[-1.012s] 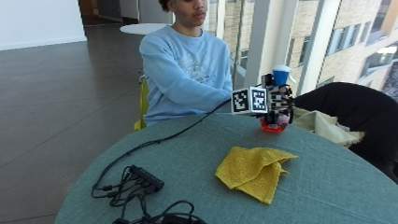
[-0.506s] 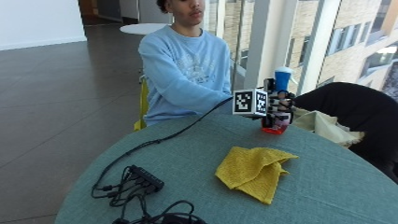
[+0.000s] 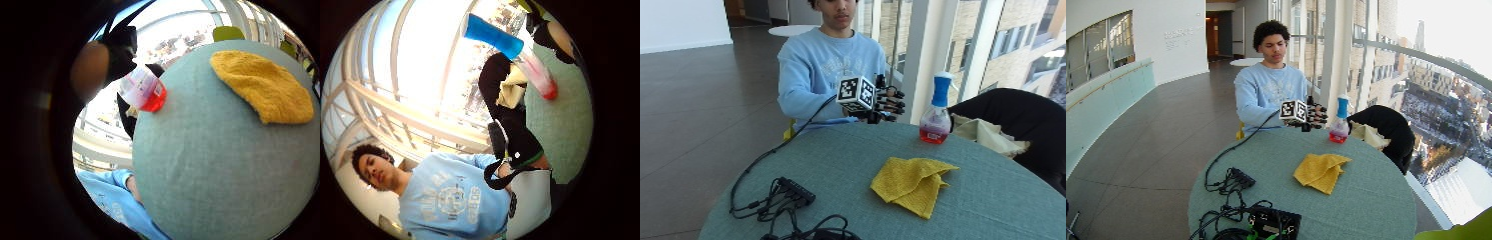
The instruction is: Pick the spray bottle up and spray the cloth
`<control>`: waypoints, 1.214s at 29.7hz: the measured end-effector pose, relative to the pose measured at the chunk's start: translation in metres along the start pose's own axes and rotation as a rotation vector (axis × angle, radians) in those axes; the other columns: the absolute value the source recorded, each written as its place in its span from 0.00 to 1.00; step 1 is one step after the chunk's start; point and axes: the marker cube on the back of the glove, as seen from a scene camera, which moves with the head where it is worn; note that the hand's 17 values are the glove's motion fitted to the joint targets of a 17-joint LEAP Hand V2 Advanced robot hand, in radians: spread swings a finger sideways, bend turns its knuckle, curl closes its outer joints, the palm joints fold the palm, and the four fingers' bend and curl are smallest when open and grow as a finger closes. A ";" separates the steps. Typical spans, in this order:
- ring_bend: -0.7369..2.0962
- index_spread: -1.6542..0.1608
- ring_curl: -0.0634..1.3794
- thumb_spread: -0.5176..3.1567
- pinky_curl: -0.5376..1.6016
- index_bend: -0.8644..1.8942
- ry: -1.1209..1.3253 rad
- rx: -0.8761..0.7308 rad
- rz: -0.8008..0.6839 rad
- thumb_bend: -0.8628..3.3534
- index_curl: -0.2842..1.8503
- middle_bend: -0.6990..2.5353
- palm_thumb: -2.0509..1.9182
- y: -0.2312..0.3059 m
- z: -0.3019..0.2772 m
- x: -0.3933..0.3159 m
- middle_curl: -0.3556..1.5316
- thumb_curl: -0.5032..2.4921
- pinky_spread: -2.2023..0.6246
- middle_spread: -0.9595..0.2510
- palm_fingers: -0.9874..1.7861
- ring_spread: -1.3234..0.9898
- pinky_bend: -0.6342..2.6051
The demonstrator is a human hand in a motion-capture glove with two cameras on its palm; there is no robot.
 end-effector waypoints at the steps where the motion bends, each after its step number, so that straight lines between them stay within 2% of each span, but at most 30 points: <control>1: 0.39 0.74 0.28 0.43 0.41 0.37 0.038 0.001 0.006 0.20 0.27 0.32 0.70 0.014 -0.009 0.002 0.43 0.32 0.84 0.73 0.62 0.54 0.26; 10: 0.38 0.74 0.28 0.43 0.40 0.37 0.342 0.064 0.126 0.20 0.27 0.32 0.70 0.124 -0.076 0.045 0.42 0.31 0.85 0.72 0.62 0.55 0.25; 19: 0.37 0.73 0.28 0.43 0.39 0.37 0.482 0.114 0.259 0.20 0.28 0.32 0.69 0.192 -0.107 0.090 0.42 0.30 0.86 0.72 0.62 0.56 0.24; 36: 0.37 0.73 0.28 0.44 0.37 0.37 0.444 0.126 0.258 0.20 0.29 0.32 0.70 0.207 -0.106 0.101 0.42 0.29 0.86 0.72 0.63 0.56 0.24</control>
